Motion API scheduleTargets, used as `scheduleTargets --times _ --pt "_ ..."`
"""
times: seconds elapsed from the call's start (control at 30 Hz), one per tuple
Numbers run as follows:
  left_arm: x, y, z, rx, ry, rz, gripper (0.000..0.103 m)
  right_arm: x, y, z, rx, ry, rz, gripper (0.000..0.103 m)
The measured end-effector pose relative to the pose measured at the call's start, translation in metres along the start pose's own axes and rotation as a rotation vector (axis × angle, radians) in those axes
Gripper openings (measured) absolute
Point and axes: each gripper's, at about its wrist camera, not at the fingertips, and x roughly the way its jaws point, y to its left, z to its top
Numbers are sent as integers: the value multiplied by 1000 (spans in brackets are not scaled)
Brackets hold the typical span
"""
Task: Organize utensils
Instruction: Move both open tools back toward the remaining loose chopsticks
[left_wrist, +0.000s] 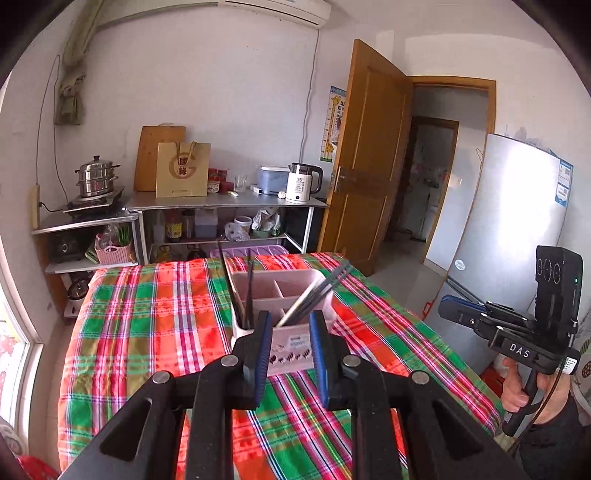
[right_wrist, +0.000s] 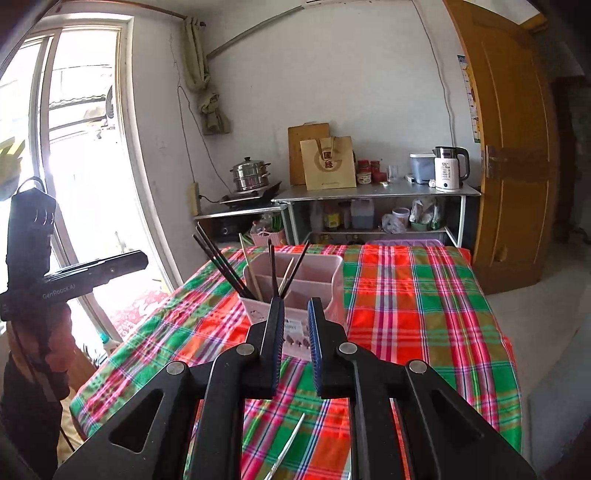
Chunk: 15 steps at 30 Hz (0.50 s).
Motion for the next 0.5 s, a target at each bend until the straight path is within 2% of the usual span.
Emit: scheduleTargets --times 0.23,0.5 --pt "7 -32 -54 -6 60 -26 20 -15 0 -39 -14 30 -54 14" --pt "15 -44 -99 -42 122 -7 20 -29 -2 -73 -7 52 -97 14"
